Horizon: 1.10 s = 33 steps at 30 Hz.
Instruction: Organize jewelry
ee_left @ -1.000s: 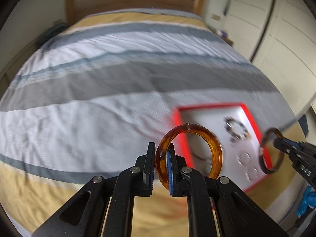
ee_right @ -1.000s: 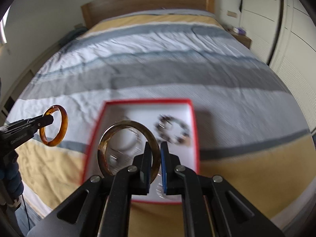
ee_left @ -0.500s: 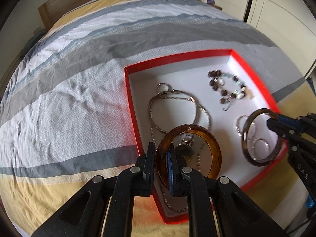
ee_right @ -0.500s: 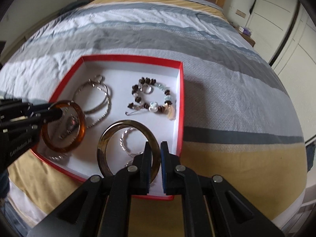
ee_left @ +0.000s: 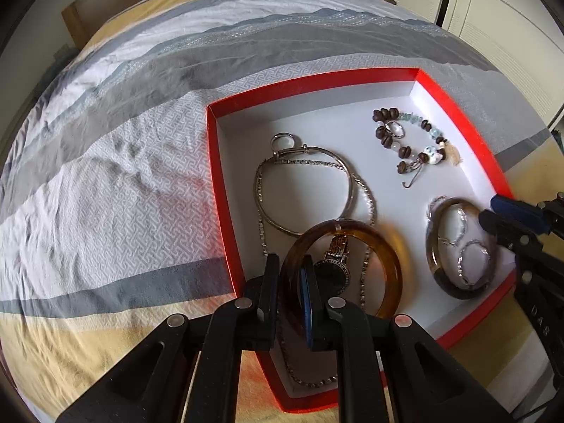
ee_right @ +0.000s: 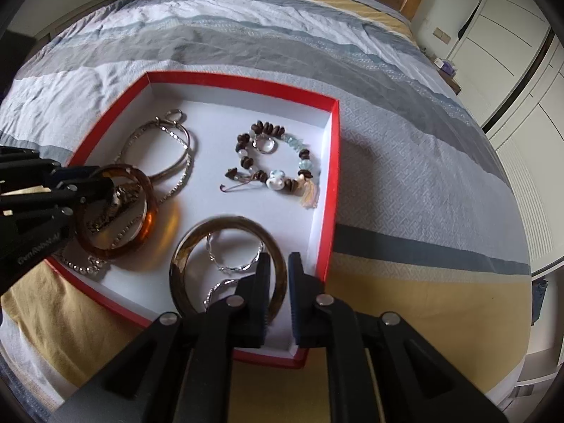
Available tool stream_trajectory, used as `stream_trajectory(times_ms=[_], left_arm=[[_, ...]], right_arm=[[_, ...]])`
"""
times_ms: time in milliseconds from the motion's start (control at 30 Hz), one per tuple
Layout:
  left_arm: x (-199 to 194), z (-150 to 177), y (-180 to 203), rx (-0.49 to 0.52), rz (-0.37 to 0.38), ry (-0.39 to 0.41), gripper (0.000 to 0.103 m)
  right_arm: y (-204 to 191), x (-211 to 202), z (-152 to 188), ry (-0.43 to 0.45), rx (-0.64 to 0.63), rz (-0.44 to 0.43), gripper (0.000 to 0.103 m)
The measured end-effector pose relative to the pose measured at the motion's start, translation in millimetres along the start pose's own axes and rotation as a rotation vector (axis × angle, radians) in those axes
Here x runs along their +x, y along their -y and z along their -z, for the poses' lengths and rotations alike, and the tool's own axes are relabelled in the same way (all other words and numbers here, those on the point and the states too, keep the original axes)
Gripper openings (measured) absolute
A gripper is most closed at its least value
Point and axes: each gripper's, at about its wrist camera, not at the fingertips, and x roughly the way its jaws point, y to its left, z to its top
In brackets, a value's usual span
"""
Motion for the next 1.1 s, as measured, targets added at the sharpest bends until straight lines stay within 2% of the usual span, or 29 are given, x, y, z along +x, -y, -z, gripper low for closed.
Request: stream_trajectory(times_ms=[167,300,467,633,900,1100], left_arm=[[-17,2,-3,-0.011,0.015,0.025,0.015],[-46,6,-7,-0.026,0.022,0.073,0.017],[-96,21,-9,-0.035,0.009,0.170,0.029],[-151,47,-16,-0.053,-0.017,0.262,0.050],[-213,94,-29,-0.079,-0.068,0.343,0.058],[-251,132,-42,-0.103,-0.103,0.402,0.064]], right_arm=[[3,-25,1,0.045,0.017,0.001,0.030],[7,-52,3,0.084,0.053,-0.007,0.031],[1,-95,5,0.149,0.093,-0.049,0.031],[-19,-143,11,0.220,0.115,-0.109,0.034],[-65,-201,29,0.299,0.094,-0.185,0.038],[-98,-235,46,0.338,0.056,-0.206,0.038]])
